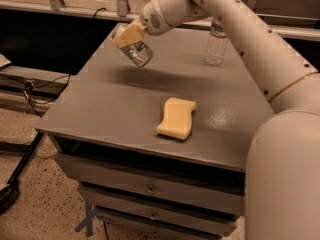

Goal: Place 7up can upright

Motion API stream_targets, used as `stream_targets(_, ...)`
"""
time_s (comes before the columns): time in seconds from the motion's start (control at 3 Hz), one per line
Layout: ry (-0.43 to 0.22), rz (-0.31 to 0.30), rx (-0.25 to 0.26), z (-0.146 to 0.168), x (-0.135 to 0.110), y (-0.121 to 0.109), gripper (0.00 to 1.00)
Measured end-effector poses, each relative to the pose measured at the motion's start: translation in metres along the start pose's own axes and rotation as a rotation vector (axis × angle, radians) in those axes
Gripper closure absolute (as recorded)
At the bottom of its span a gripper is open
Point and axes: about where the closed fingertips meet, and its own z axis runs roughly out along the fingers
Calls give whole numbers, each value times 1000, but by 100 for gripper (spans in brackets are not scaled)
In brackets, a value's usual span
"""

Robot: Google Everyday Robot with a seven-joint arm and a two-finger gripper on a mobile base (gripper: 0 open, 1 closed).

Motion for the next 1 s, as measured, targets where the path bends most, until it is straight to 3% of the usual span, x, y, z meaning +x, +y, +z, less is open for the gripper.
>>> stream_targets(0.33, -184, 22, -54, -44, 4, -5, 100)
stream_targets(0.67, -291, 38, -79, -77, 13, -6, 100)
stream_targets(1.0, -358, 53, -90, -91, 30, -5, 100)
